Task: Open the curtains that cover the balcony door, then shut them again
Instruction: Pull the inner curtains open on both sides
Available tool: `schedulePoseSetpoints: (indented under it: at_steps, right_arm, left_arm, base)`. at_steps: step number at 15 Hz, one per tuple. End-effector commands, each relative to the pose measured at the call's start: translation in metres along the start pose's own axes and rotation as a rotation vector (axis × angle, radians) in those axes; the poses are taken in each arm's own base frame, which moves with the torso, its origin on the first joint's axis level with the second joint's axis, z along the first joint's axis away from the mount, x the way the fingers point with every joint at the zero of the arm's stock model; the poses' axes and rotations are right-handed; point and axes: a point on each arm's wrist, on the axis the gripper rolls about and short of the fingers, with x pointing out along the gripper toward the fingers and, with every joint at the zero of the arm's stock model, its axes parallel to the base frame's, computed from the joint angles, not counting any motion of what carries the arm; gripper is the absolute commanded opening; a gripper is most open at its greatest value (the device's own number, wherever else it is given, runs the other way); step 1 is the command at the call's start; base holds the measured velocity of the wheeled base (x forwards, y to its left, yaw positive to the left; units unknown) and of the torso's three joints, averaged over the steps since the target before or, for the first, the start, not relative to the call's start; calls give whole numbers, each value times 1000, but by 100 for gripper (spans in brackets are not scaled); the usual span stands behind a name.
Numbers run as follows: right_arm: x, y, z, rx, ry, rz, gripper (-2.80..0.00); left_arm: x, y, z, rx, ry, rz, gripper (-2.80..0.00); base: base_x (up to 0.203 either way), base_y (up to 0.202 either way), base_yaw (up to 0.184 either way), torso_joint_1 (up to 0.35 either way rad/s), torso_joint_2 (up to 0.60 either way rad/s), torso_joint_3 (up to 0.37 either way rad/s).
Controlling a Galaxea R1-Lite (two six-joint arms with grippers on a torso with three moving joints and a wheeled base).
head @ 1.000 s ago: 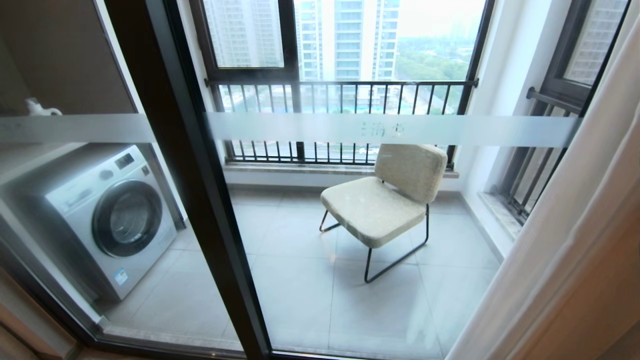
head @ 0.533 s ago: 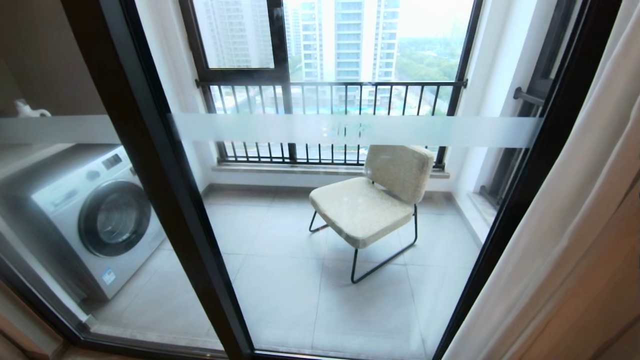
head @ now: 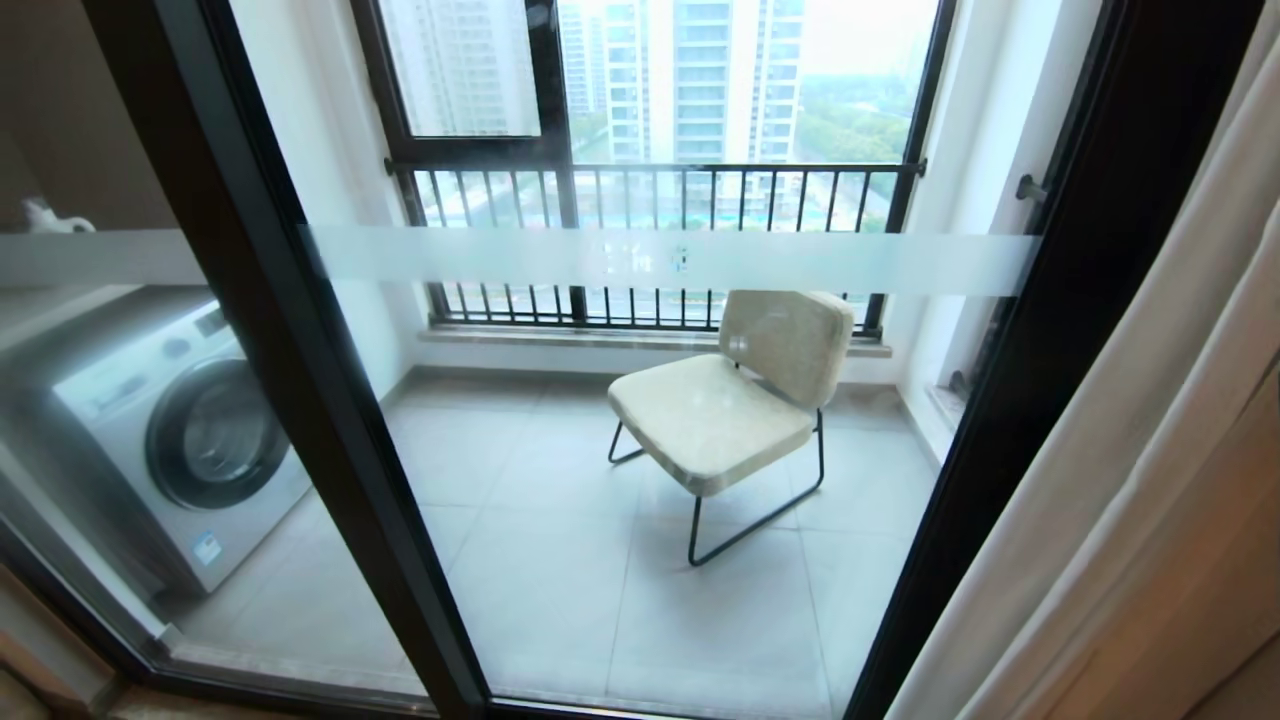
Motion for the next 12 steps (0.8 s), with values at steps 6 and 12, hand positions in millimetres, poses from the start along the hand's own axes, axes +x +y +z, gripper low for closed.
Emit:
schedulePoseSetpoints:
  at_steps: [6,12]
  right_arm:
    - [4,-1,4,-1,-13,1,-280]
    - [23,-20,1,-11,-7,-58,-280]
  left_arm:
    - [0,0,0,-1,-1,0,-280]
    - [0,0,0,-1,-1,0,-280]
  base:
    - [0,0,0,0,0,0]
    - [0,0,0,0,0,0]
